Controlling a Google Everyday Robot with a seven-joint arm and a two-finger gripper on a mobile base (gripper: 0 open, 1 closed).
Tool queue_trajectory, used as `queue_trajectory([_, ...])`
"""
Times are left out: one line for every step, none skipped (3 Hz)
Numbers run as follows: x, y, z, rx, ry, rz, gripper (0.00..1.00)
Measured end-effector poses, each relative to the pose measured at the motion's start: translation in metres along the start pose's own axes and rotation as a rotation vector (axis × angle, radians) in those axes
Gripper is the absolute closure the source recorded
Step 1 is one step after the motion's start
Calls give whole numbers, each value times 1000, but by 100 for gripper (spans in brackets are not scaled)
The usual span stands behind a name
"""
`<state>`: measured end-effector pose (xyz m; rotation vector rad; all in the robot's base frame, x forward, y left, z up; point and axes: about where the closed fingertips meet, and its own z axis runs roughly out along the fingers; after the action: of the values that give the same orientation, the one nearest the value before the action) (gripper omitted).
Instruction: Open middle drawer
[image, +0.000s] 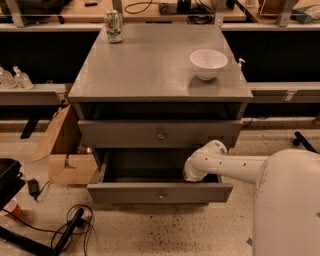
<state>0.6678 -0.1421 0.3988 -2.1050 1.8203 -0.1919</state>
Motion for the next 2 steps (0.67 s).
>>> queue_trajectory([-5, 30, 11, -66, 18, 28, 100])
queue_trajectory([-5, 29, 11, -66, 18, 28, 100])
